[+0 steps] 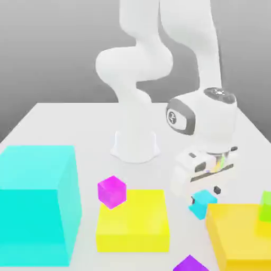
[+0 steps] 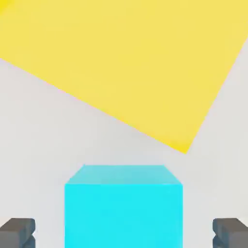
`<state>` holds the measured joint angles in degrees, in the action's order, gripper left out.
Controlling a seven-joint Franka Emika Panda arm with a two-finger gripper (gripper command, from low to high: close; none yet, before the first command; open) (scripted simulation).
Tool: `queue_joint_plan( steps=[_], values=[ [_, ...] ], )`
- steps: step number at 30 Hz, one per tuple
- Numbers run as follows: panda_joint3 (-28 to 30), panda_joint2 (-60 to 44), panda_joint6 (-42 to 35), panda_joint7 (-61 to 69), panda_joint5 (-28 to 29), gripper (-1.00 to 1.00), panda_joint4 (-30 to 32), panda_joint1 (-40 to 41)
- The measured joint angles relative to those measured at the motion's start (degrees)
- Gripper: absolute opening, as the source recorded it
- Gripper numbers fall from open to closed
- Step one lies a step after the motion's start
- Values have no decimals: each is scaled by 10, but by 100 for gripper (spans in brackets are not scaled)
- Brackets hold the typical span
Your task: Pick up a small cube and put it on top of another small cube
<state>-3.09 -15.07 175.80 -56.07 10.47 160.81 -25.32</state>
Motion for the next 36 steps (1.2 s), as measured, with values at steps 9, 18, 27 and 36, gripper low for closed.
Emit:
queue_joint_plan(
  steps=[9,18,27,36],
  values=[
    [-20,32,-26,12,-15,-100,6,16],
    [-67,144,-182,96,-98,-100,-39,21],
    [-94,128,-352,160,-98,-100,-224,-3],
    [-92,56,-316,159,-72,100,-258,-11]
  ],
)
